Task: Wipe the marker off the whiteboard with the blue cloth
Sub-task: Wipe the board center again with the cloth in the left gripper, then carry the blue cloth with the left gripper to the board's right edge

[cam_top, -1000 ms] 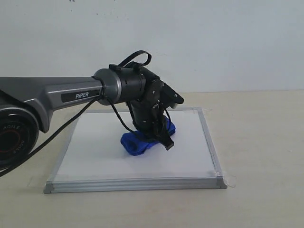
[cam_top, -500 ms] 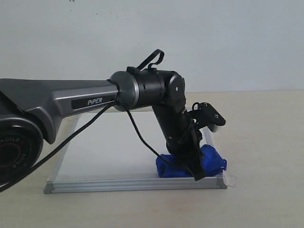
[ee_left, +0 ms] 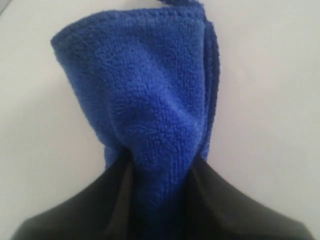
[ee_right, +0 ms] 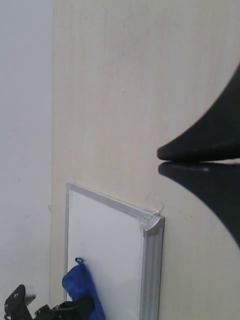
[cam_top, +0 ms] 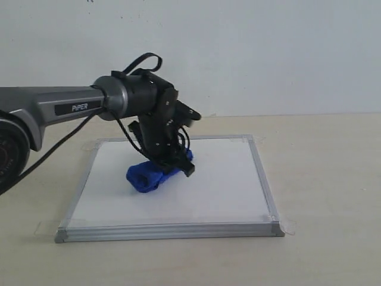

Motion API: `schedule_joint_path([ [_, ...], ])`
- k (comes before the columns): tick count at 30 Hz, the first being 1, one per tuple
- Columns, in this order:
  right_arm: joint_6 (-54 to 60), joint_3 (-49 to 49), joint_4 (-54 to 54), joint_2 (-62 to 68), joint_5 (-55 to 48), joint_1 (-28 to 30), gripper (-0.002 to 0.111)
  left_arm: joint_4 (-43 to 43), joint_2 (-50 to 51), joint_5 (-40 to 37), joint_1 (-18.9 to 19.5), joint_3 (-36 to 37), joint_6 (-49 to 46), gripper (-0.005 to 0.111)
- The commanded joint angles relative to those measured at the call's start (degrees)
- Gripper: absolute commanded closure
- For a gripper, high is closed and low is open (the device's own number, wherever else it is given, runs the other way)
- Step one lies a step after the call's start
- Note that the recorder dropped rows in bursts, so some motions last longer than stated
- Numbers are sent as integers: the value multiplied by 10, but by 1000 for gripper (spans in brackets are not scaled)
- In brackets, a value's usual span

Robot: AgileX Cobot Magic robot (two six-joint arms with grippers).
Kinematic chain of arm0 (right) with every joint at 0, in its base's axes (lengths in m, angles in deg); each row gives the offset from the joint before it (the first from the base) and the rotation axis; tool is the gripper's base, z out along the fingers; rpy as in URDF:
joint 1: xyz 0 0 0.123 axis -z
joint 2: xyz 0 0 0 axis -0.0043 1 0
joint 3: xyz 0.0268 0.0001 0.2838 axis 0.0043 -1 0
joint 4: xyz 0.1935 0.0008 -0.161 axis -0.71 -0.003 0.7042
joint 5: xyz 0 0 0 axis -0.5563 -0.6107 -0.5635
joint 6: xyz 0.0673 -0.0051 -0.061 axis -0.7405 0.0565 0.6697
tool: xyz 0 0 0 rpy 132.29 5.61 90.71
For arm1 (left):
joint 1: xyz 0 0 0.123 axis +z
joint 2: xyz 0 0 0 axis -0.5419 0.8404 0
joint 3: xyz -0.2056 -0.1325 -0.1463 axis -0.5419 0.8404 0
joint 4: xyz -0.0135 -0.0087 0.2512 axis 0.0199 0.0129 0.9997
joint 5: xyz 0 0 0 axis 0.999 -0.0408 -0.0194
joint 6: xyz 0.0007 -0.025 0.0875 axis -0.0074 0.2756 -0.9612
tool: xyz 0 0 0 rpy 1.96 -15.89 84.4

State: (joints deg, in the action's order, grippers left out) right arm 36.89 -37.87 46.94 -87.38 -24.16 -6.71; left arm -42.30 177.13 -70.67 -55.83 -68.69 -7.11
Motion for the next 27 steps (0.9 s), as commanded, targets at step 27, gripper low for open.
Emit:
schedule_joint_path([
  [27, 0, 0, 0, -2, 7, 1, 108, -514, -52, 94, -60, 64, -171, 103],
])
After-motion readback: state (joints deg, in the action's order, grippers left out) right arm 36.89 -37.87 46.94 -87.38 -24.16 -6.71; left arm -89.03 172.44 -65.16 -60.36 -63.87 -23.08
